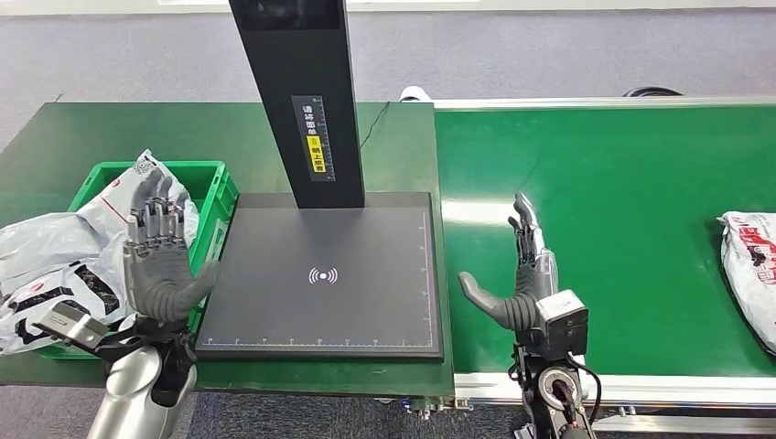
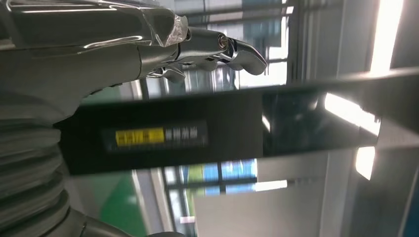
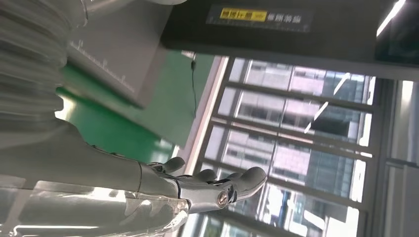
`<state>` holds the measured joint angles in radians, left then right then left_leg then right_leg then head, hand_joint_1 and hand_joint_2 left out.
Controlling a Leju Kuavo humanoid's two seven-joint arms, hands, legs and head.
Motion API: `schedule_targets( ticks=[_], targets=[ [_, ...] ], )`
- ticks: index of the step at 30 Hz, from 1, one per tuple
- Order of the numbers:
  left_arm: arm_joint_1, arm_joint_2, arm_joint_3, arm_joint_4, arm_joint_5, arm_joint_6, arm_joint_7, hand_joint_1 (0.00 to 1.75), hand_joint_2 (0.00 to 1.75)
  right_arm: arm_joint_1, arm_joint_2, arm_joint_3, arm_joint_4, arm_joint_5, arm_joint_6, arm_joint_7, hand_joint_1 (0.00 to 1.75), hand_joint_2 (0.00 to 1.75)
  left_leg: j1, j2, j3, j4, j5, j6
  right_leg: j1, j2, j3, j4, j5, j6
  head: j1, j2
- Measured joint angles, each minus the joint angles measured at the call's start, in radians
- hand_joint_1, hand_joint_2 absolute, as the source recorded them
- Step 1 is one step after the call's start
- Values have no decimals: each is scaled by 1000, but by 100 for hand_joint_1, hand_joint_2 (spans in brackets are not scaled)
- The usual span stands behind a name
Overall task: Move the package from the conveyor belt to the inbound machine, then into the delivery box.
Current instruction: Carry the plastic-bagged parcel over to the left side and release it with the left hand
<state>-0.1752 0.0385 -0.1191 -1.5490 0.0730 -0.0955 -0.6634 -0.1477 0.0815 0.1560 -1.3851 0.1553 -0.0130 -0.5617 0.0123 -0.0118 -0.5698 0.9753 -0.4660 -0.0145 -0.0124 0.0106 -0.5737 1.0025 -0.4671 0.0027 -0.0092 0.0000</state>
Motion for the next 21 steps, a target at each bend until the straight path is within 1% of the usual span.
schedule_targets(
  ticks=[5, 10, 13, 16, 21],
  targets=[
    [3, -32, -34, 24, -22, -52, 14, 0, 175, -5, 0, 0, 12, -35, 45, 10, 0, 175, 0, 0, 0, 0, 0, 0, 0, 0, 0, 0, 0, 0, 0, 0],
    [3, -56, -63, 47, -18, -126, 68, 0, 175, -14, 1, 2, 41, -98, 127, 27, 0, 175, 0, 0, 0, 0, 0, 0, 0, 0, 0, 0, 0, 0, 0, 0],
    [3, -72, -80, 82, -14, -150, 96, 0, 175, -32, 7, 8, 89, -143, 183, 102, 0, 175, 0, 0, 0, 0, 0, 0, 0, 0, 0, 0, 0, 0, 0, 0],
    [3, -89, -93, 133, -14, -155, 119, 0, 175, -56, 12, 22, 169, -144, 189, 183, 0, 175, 0, 0, 0, 0, 0, 0, 0, 0, 0, 0, 0, 0, 0, 0],
    [3, -107, -102, 192, -13, -156, 124, 0, 175, -82, 19, 34, 259, -140, 178, 205, 0, 175, 0, 0, 0, 0, 0, 0, 0, 0, -1, 0, 0, 0, 0, 0]
  ],
)
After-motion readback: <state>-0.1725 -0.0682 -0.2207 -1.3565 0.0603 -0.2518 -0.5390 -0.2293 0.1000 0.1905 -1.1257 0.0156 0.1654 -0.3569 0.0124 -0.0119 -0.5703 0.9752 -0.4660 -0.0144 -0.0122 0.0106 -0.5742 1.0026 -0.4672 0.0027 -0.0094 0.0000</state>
